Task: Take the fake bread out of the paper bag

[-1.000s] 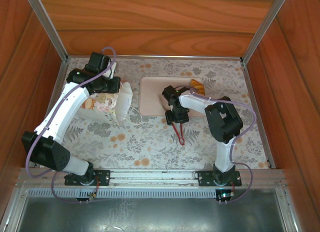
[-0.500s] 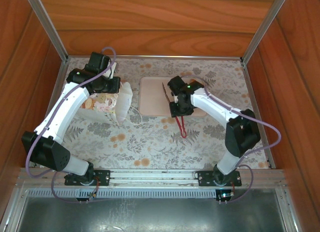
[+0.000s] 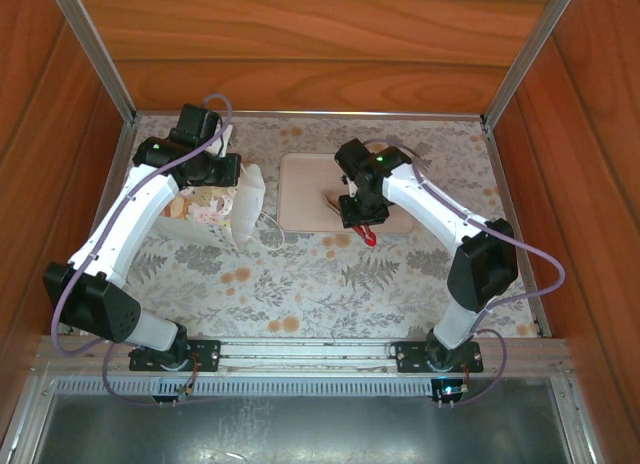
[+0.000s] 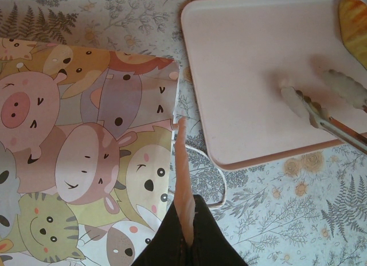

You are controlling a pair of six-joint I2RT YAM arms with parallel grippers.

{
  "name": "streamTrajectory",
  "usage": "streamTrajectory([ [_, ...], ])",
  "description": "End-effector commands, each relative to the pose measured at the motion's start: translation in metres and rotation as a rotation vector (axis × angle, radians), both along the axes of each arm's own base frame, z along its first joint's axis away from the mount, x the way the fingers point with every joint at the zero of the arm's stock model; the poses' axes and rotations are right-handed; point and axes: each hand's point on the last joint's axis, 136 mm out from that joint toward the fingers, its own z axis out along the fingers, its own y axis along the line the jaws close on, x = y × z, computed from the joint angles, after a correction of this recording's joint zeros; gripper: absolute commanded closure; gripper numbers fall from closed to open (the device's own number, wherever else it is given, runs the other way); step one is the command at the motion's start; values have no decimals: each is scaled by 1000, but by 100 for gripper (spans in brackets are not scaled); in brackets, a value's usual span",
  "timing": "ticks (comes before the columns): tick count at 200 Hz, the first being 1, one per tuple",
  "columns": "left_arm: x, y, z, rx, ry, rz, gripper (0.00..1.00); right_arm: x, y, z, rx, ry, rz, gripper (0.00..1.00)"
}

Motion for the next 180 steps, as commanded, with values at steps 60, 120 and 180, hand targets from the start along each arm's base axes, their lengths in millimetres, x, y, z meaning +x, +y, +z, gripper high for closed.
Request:
streamTrajectory([
  [60, 2, 5, 21, -12, -56, 21, 100, 4, 38, 46, 241, -54, 74, 51],
  [120, 2, 10, 28, -4, -80, 38, 100, 3, 72, 63, 428, -43, 129, 55],
  [180, -3, 21, 36, 29, -117, 68, 100, -24, 101, 70, 631, 11, 217, 56],
])
